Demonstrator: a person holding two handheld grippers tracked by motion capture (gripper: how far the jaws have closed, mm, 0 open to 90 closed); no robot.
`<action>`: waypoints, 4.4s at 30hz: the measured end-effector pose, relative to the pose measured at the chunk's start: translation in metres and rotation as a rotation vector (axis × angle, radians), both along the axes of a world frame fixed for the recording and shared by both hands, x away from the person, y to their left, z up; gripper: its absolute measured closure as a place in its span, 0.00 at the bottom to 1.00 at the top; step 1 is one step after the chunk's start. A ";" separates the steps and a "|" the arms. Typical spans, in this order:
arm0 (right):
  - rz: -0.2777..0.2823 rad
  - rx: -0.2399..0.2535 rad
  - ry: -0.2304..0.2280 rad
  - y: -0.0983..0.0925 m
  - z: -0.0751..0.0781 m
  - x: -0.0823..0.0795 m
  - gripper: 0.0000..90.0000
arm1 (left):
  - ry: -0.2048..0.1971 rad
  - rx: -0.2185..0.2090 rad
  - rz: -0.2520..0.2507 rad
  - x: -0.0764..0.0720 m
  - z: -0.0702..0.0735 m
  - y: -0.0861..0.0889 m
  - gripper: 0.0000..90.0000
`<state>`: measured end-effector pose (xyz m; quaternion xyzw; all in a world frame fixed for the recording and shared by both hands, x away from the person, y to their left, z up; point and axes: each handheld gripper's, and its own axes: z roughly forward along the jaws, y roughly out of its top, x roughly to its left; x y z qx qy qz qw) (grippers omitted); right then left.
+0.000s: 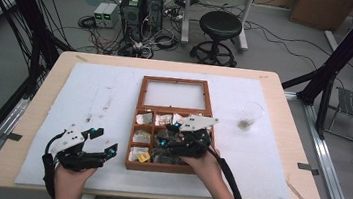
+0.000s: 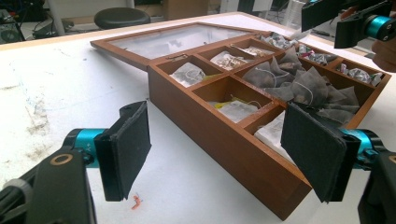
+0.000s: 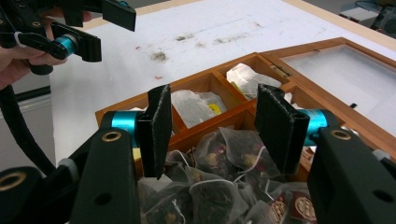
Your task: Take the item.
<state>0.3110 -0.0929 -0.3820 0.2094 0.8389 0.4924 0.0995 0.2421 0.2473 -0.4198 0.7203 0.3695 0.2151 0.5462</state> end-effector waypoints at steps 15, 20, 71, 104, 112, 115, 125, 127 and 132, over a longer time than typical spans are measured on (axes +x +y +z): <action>0.119 -0.038 0.038 0.023 -0.004 -0.003 0.69 | -0.001 -0.002 -0.002 0.001 0.001 -0.001 0.27; 0.179 -0.109 0.094 0.045 -0.013 -0.003 0.72 | 0.002 -0.002 -0.003 0.001 0.000 0.000 0.27; -0.029 -0.019 0.032 -0.034 0.053 0.033 1.00 | 0.006 -0.003 -0.022 0.000 -0.001 -0.006 0.27; -0.536 0.029 -0.018 -0.211 0.071 0.080 1.00 | 0.024 0.014 -0.034 0.006 -0.006 -0.014 0.27; -0.590 0.002 0.005 -0.222 0.062 0.094 1.00 | 0.031 0.019 -0.031 0.007 -0.009 -0.014 0.27; -0.603 -0.002 0.005 -0.223 0.060 0.096 1.00 | 0.038 0.019 -0.030 0.008 -0.011 -0.014 0.27; -0.631 -0.047 0.055 -0.225 0.038 0.102 0.93 | 0.036 0.016 -0.032 0.008 -0.011 -0.014 0.27; -0.641 -0.076 0.087 -0.225 0.034 0.105 0.85 | 0.033 0.014 -0.030 0.008 -0.010 -0.014 0.27; -0.651 -0.062 0.058 -0.226 0.037 0.102 0.77 | 0.029 0.015 -0.035 0.008 -0.009 -0.015 0.27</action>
